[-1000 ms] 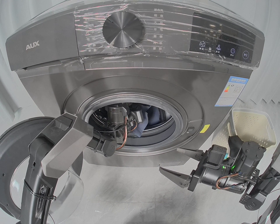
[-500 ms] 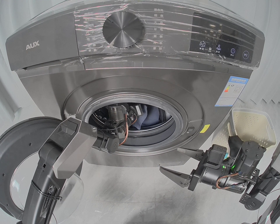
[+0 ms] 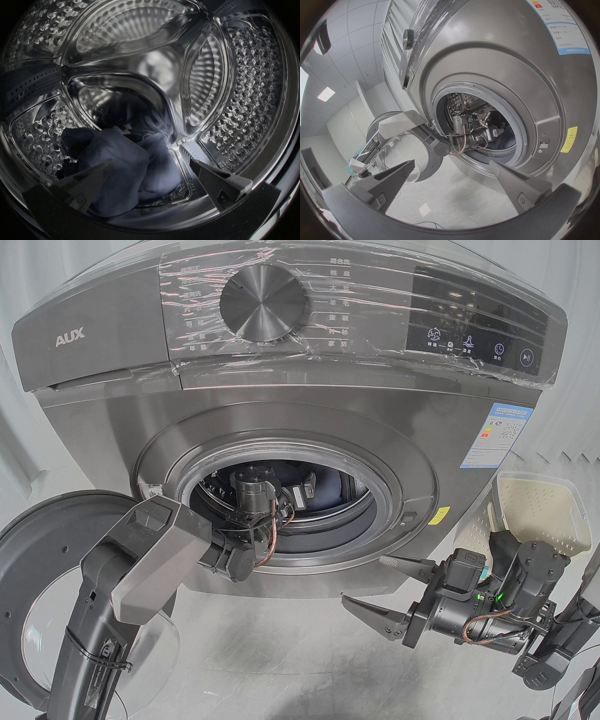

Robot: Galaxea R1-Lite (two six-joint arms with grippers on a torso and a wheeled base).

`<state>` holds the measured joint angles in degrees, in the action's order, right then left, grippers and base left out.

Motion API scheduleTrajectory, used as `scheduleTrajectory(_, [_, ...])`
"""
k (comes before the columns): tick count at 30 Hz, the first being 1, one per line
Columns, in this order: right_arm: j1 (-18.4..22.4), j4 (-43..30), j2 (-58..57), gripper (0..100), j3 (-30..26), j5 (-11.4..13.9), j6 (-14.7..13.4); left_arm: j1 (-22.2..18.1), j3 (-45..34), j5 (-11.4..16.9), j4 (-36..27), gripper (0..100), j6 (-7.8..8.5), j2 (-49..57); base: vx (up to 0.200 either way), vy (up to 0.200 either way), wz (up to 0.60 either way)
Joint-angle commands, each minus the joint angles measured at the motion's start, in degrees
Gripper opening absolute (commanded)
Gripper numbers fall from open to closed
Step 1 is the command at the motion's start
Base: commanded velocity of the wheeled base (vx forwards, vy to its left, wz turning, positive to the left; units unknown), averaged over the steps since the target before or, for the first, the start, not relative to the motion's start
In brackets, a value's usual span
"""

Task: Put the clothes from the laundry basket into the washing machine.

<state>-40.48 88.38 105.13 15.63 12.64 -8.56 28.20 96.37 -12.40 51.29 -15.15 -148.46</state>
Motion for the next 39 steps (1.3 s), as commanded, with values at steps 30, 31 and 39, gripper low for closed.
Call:
scheduleTrajectory(30, [7.61,-0.67,-17.86,100,-15.63,-5.17,-0.06,22.25,-78.61,0.97,14.63,100,2.58,67.6,0.0,0.0,0.0])
scheduleTrajectory(31, [8.93,-1.11,-19.44,100,-15.63,-5.52,-0.06,21.02,-80.46,0.88,14.28,100,3.55,71.29,0.0,0.0,0.0])
scheduleTrajectory(39, [12.1,-9.63,-24.89,100,-15.63,-6.49,0.21,14.25,-87.84,1.06,8.57,100,6.36,85.62,-0.075,0.0,0.0])
